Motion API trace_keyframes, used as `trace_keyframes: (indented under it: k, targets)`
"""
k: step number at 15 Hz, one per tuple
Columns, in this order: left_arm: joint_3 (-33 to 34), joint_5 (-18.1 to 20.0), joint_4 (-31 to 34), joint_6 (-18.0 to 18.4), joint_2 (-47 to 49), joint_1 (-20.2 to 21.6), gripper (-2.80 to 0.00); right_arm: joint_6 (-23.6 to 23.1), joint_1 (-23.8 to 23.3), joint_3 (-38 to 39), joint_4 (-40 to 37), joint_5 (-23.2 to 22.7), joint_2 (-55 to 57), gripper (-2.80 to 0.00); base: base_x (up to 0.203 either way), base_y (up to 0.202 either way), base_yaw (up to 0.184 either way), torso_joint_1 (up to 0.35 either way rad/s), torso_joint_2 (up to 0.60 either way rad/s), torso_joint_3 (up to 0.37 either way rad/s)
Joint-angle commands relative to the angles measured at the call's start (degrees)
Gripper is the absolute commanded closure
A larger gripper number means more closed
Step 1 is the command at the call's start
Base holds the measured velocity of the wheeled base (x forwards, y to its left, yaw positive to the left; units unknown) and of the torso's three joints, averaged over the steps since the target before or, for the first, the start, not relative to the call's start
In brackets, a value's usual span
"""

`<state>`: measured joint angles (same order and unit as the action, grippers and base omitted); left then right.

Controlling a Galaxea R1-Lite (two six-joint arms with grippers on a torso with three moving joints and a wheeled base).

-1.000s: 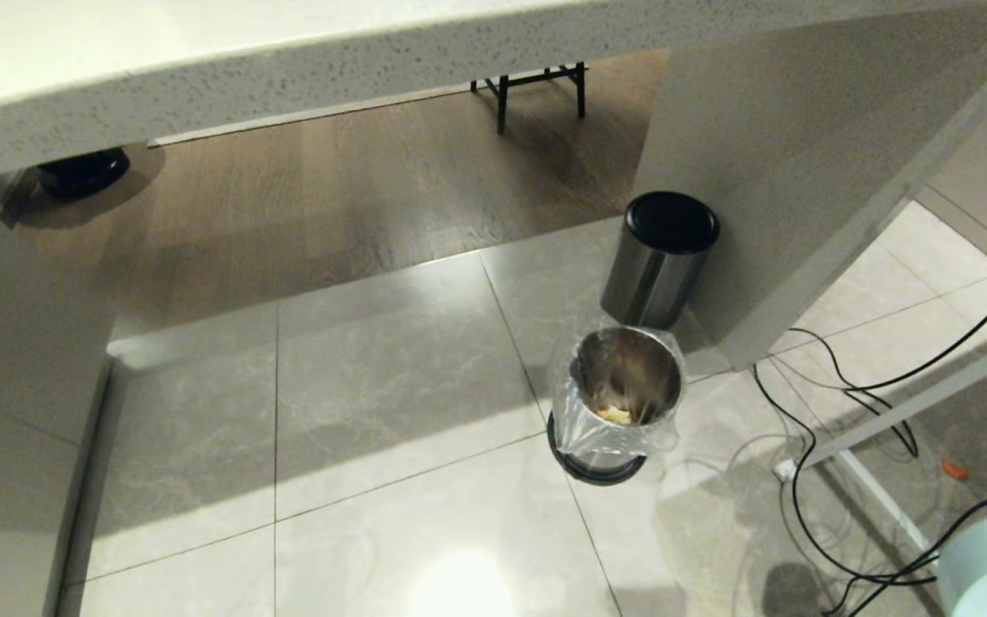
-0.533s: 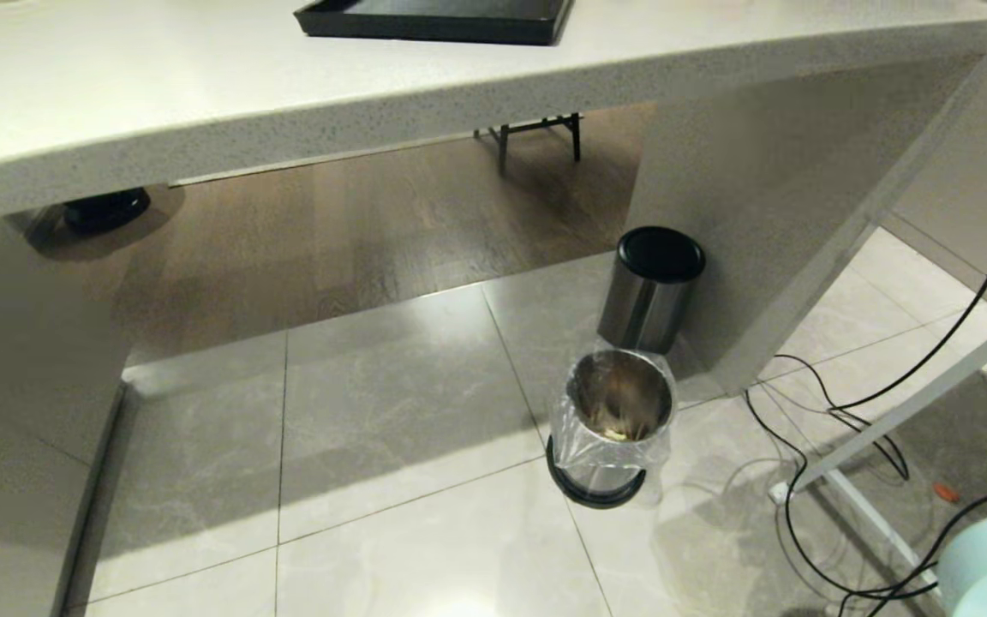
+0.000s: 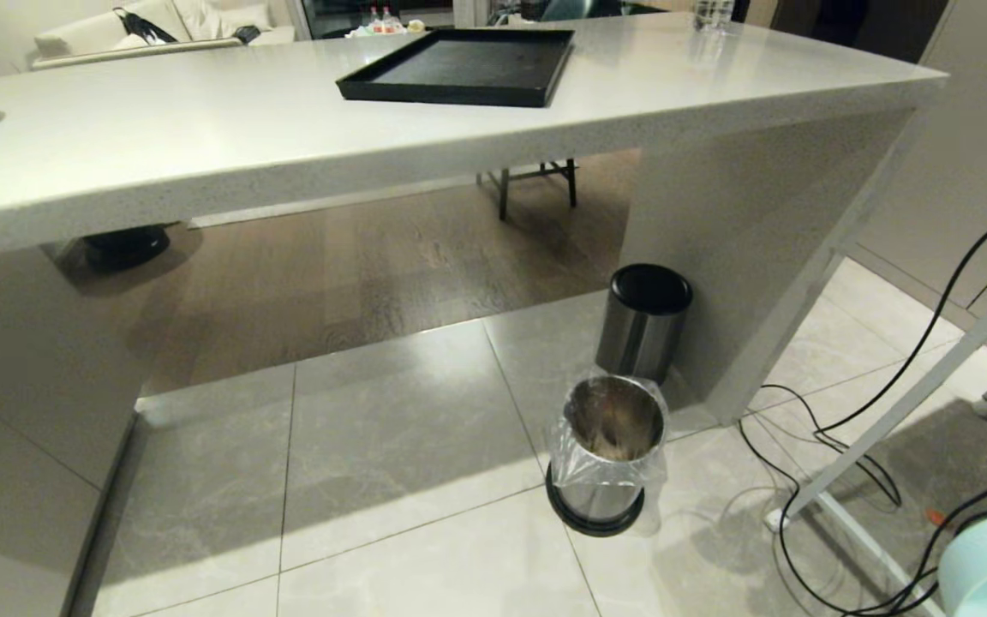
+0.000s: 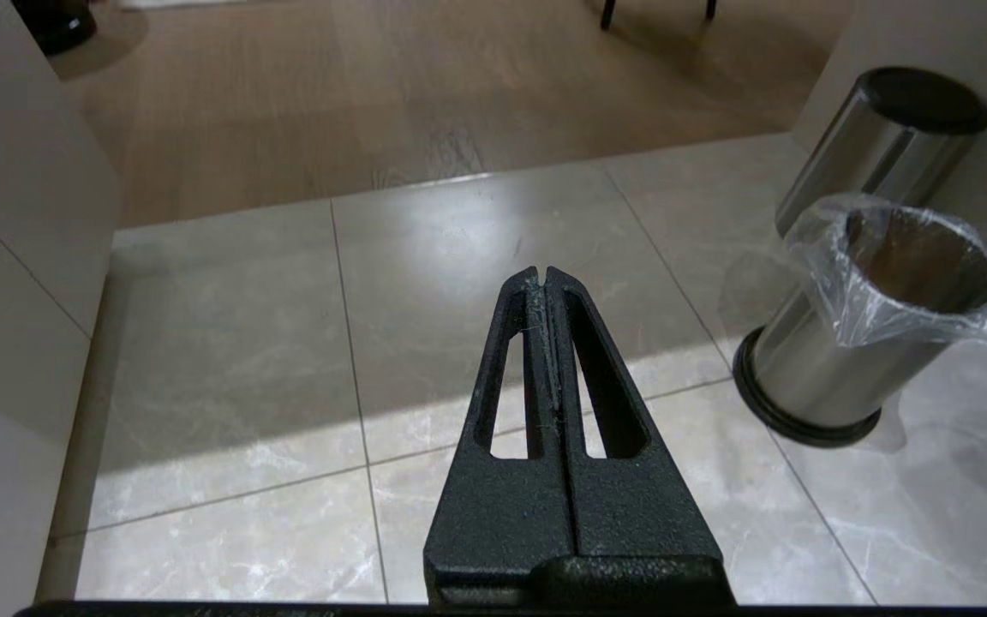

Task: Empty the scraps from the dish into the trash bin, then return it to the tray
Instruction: Put the bowl back to the table

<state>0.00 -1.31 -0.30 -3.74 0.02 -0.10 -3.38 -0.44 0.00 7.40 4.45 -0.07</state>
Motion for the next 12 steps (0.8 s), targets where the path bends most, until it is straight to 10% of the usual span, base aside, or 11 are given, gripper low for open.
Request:
trace_keyframes:
  k: [1, 12]
  targets:
    - [0.00, -0.01, -0.05, -0.04, 0.06, 0.02, 0.00, -0.05, 0.00, 0.00, 0.07, 0.03, 0.07, 0.00, 0.000, 0.000, 0.000, -0.002, 0.00, 0.207]
    - [0.00, -0.01, -0.05, 0.05, 0.06, 0.06, 0.00, 0.35, 0.00, 0.00, -5.38, -2.92, 0.07, 0.00, 0.000, 0.000, 0.000, 0.001, 0.00, 0.021]
